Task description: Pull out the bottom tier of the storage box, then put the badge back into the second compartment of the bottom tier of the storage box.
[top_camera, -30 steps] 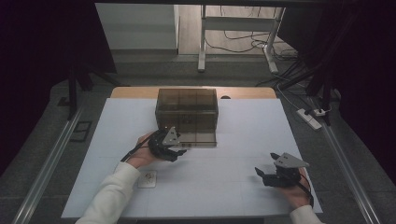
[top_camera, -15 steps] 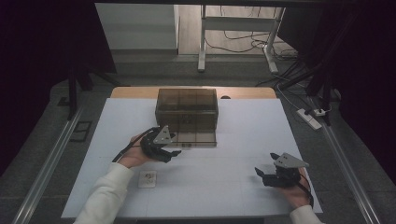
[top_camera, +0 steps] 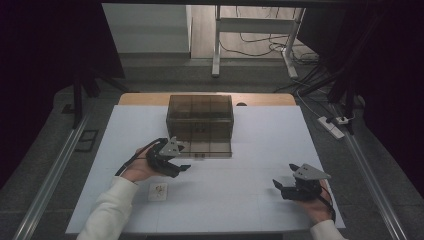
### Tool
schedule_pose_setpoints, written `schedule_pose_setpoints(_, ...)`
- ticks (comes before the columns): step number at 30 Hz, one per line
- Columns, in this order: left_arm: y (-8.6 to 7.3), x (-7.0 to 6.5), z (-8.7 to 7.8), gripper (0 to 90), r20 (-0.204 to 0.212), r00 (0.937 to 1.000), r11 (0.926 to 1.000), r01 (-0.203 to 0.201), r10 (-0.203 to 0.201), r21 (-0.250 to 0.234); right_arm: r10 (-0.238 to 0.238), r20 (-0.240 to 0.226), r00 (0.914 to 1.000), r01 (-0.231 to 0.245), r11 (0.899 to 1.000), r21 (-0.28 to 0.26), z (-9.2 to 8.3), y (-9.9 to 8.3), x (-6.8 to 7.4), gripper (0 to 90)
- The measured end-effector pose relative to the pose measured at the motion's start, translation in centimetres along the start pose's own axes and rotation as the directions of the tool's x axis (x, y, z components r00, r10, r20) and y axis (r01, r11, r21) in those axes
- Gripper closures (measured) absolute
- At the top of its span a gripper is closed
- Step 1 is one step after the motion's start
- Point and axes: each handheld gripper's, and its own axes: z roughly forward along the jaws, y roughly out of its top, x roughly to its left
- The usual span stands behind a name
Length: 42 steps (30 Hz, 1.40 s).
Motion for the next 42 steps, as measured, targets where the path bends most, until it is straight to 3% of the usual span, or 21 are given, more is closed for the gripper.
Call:
schedule_pose_setpoints(24,-1.7,-1.1,-1.4,26.3,0.018,0.9996,0.9992,0.021,-0.022,0.032,0.002,0.0,1.0,-0.002,1.0,-0.002,0.0,0.0,0.0,15.6)
schedule_pose_setpoints(42,-4.1,-1.8,-2.7,26.3,0.007,0.997,0.9966,0.077,-0.077,0.029,-0.001,-0.002,1.0,0.001,1.0,0.001,0.0,0.0,0.0,15.6)
